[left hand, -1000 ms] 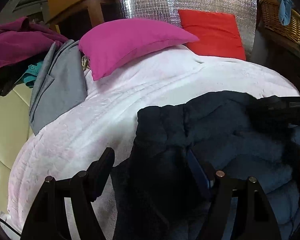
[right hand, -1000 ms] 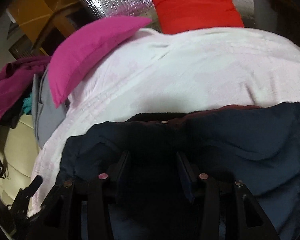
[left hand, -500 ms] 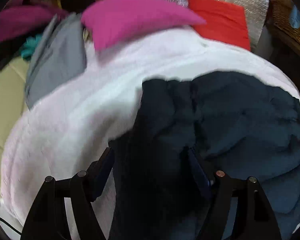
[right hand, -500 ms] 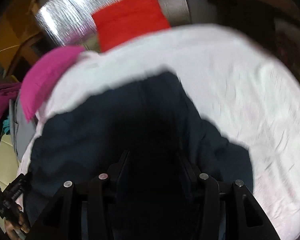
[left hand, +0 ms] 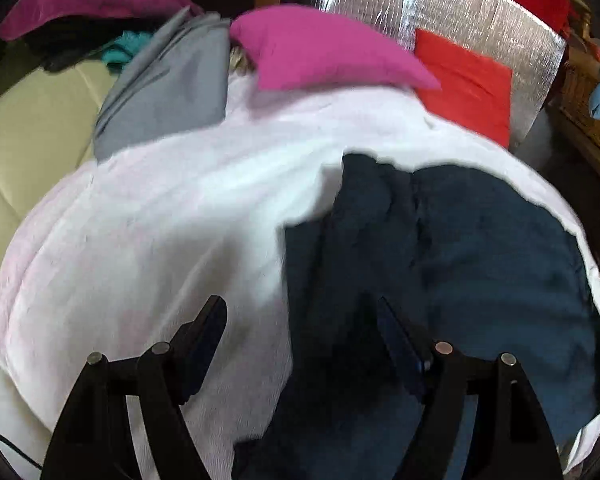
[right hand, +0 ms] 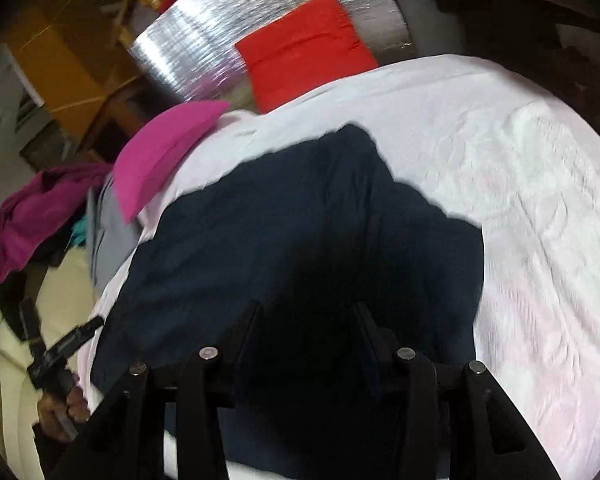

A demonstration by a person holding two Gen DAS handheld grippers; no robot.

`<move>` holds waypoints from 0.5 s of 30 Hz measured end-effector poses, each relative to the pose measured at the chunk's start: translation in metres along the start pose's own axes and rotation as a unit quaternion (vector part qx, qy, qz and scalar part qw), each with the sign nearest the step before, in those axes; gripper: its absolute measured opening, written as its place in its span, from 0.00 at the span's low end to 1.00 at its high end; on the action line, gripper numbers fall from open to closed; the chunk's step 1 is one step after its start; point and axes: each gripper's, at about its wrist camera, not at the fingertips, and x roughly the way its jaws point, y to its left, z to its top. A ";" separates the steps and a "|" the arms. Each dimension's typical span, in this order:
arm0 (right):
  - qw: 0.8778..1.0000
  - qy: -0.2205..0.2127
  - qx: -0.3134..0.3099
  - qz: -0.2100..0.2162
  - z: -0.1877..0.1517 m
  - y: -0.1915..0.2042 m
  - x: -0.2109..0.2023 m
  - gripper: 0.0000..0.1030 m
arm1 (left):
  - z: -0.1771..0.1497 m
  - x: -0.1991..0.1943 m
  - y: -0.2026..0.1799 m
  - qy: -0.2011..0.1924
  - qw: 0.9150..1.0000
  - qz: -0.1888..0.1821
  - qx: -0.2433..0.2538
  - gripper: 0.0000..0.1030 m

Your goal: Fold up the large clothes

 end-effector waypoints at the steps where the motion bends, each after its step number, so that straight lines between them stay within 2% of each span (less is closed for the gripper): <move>1: 1.000 0.003 0.001 0.002 -0.009 -0.005 0.003 0.47 | -0.006 0.008 0.000 0.021 1.000 0.003 0.001 0.76; 2: 1.000 0.003 0.001 0.004 -0.014 -0.009 0.006 0.45 | -0.011 0.017 0.000 0.039 0.999 0.004 0.001 0.78; 4: 1.000 -0.004 -0.002 0.005 -0.020 -0.013 0.008 0.39 | -0.013 0.026 0.000 0.046 0.999 0.010 0.001 0.86; 6: 1.000 -0.001 0.014 0.011 -0.019 -0.015 0.006 0.39 | -0.013 0.026 0.000 0.047 0.999 0.017 0.005 0.87; 10: 0.998 -0.013 0.045 0.045 -0.021 -0.027 -0.018 0.39 | -0.023 0.003 0.000 0.022 0.999 0.038 0.020 0.86; 15: 0.993 -0.029 0.068 0.090 -0.037 -0.041 -0.043 0.40 | -0.041 -0.032 -0.003 -0.009 0.998 0.045 0.043 0.86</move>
